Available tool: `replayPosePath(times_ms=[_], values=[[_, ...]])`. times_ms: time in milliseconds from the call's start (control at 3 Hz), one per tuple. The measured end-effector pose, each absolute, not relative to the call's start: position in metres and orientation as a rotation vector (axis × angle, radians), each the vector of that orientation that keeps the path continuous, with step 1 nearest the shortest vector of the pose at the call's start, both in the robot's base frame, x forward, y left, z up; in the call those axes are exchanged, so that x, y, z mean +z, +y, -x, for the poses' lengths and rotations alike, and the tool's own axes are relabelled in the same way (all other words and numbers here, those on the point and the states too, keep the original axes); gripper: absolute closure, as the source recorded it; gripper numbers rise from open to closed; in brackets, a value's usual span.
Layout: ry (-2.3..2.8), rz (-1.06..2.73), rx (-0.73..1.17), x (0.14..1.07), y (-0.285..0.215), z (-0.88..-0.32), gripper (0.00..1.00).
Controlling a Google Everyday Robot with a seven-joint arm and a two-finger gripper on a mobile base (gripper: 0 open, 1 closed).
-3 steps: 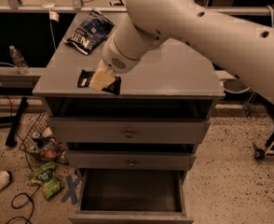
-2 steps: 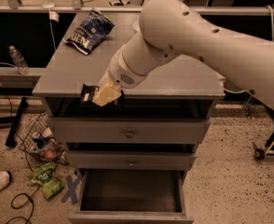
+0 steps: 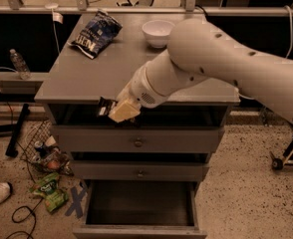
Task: Place rxbar chocolate into bottom drawer
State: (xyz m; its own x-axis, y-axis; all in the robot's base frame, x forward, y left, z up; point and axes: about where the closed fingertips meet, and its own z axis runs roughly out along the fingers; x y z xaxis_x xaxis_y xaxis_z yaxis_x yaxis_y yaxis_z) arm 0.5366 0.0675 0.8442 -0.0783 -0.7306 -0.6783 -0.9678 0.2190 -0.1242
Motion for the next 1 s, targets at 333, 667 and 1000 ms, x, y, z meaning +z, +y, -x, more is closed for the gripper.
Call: replayPosePath(times_ms=[333, 667, 1000], values=[[1.931, 1.429, 0.546, 0.803, 0.045, -0.52, 1.0], [1.996, 1.34, 0.631, 0.728, 0.032, -0.5, 1.0], [2.034, 1.314, 0.685, 0.679, 0.025, -0.487, 1.0]])
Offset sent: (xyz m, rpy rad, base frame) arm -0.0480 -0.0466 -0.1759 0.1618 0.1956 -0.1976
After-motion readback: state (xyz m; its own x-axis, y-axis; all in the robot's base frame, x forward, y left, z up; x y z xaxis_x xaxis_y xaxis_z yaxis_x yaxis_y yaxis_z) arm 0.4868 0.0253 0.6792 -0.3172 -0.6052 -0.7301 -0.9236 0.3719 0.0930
